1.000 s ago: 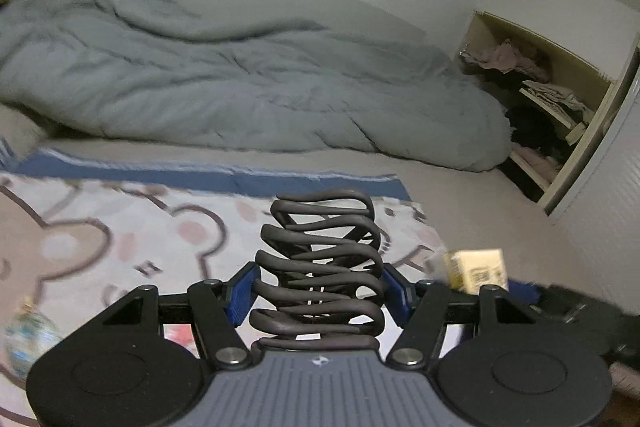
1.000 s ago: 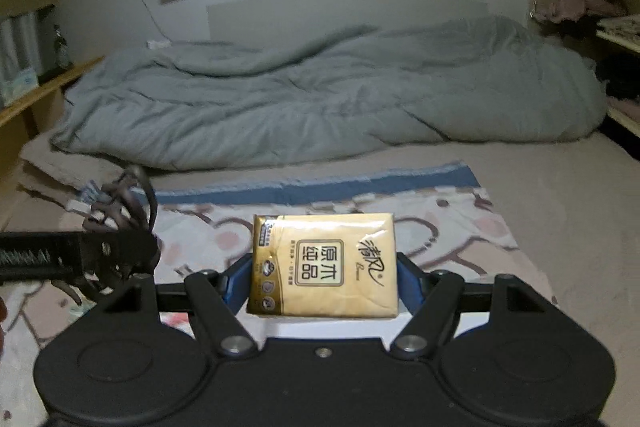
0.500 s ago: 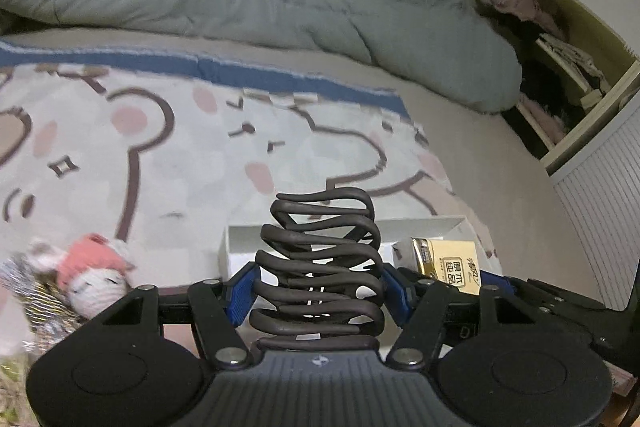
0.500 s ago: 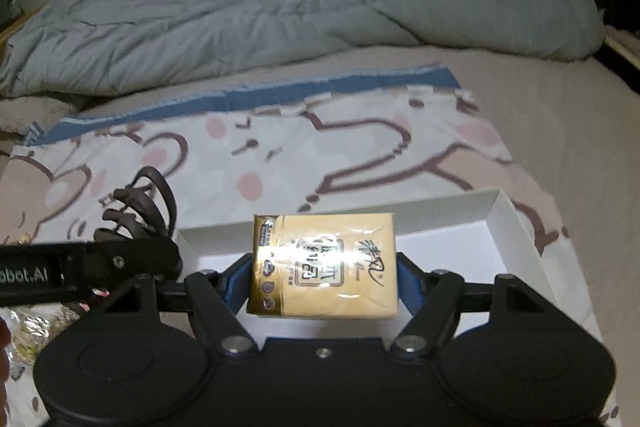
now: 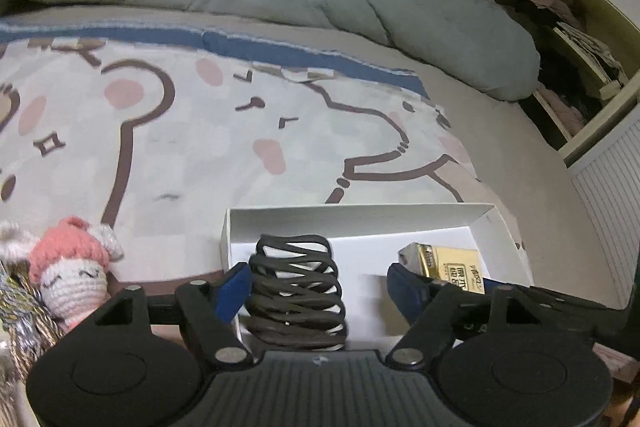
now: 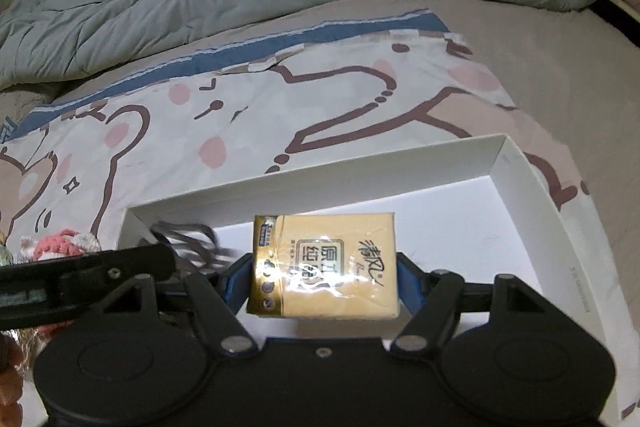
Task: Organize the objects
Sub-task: 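Open both tools to drop the hair tie and tissue pack into the box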
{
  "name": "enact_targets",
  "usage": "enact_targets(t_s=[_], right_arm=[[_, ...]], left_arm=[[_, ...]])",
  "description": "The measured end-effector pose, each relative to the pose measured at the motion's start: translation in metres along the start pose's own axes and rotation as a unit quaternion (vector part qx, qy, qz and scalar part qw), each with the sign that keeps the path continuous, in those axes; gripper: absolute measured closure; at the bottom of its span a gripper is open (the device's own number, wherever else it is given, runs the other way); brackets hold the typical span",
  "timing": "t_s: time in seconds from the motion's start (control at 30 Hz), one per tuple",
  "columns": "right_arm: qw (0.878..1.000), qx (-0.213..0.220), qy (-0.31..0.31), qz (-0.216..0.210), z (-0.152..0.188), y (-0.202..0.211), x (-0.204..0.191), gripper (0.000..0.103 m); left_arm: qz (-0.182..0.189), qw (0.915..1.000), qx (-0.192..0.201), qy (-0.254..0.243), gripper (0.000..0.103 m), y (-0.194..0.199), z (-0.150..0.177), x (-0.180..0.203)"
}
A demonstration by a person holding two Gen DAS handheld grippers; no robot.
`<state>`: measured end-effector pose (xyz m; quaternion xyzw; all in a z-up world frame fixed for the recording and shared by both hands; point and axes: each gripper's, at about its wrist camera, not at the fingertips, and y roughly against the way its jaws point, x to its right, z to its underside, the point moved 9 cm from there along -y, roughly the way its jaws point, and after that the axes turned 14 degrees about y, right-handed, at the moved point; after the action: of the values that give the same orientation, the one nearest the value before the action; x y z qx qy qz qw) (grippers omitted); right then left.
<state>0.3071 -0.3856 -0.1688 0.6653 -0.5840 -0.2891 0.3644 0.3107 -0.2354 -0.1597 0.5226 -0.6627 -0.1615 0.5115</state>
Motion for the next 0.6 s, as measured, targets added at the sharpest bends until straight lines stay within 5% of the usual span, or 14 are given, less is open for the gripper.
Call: enact_targets(t_s=[0.6], right_arm=[[1.0,-0.002,-0.019,-0.015,0.003,0.004,-0.004,0.02]], left_arm=[[-0.026,0.9991,0.005,-0.033,0.028,0.022,0.0,-0.014]])
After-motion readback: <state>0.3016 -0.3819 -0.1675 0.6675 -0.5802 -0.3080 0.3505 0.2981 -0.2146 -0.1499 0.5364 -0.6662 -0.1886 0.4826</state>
